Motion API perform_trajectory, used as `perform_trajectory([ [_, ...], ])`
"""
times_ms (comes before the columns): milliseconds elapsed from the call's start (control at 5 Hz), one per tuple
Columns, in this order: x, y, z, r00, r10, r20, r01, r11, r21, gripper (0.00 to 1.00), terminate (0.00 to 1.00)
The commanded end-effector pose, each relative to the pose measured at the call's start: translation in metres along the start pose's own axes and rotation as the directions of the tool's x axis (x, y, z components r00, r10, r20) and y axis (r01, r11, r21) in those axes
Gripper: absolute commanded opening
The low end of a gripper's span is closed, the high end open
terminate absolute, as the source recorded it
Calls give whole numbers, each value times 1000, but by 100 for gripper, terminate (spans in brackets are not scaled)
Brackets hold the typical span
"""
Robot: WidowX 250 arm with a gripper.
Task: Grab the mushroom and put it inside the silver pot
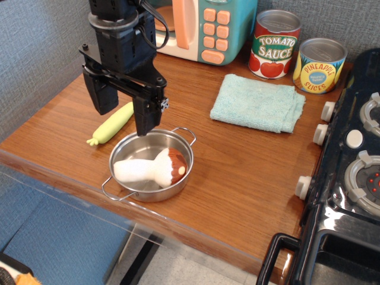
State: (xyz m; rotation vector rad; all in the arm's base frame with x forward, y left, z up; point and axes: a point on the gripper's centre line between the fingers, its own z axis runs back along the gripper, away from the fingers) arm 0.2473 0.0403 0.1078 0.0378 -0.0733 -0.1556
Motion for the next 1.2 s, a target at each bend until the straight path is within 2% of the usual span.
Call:
perform_trajectory([
  [0, 2, -1, 12, 999, -7, 37, 7, 1000, 14, 100, 0],
  [800, 2, -1, 12, 999, -7, 37, 7, 1000, 14, 100, 0],
  [1000, 2, -1, 12, 999, -7, 37, 7, 1000, 14, 100, 100],
])
